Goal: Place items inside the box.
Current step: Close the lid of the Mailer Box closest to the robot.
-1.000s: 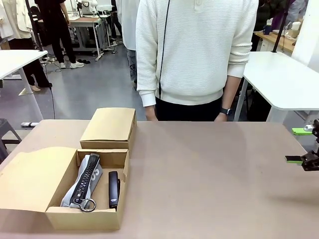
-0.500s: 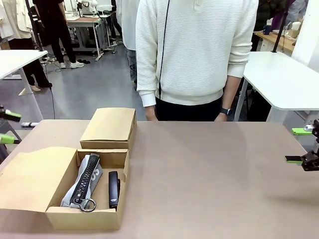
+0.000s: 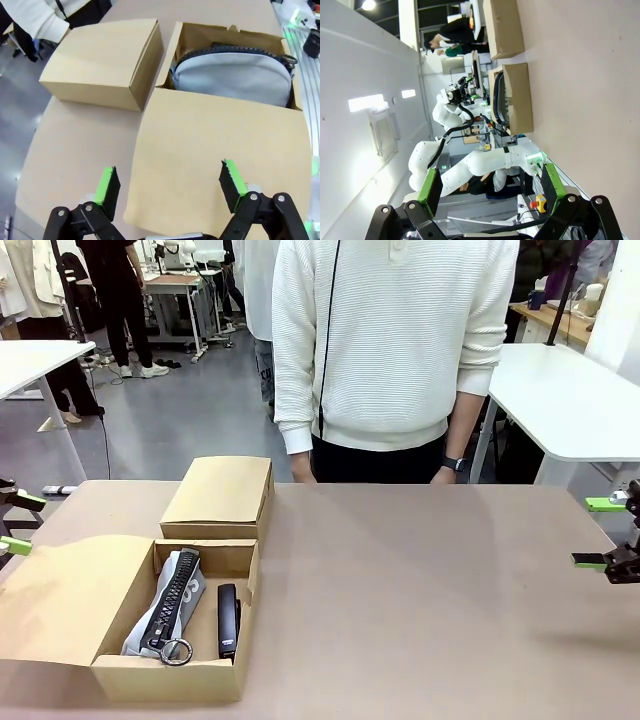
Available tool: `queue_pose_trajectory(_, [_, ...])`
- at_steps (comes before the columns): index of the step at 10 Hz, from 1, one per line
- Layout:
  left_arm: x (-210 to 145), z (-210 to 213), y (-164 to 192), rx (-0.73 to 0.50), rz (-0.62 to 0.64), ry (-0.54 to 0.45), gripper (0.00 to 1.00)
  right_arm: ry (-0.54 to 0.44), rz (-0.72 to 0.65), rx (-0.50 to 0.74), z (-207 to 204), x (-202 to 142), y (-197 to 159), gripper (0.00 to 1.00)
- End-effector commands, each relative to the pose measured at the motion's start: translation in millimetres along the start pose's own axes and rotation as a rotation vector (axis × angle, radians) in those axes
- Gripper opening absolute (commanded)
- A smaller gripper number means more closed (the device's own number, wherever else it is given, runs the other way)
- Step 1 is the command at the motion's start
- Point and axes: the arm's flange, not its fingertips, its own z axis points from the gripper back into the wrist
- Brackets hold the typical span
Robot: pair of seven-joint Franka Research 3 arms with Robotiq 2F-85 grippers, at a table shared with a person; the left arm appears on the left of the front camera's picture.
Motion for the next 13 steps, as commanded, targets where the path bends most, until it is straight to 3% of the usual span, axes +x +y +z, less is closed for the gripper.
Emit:
queue_pose_trajectory(1, [-20, -6, 5, 0.057, -0.003, 0.046, 1.00, -0.004, -0.019, -0.006, 0, 0, 3, 1.00])
queue_pose_trajectory(4, [-64, -4, 0, 0.049, -0.080, 0.113, 1.00, -0.004, -0.019, -0.006, 0, 0, 3, 1.00])
queue_pose_trajectory(7, [-104, -27, 9, -0.013, 0.003, 0.196, 1.00, -0.004, -0.019, -0.006, 0, 0, 3, 1.00])
queue_pose_trajectory(10, [-116, -55, 9, -0.057, 0.034, 0.151, 1.00, -0.004, -0.019, -0.006, 0, 0, 3, 1.00])
queue_pose_trajectory(13, [-128, -47, 14, -0.009, 0.080, 0.152, 1.00, -0.004, -0.019, -0.006, 0, 0, 3, 1.00])
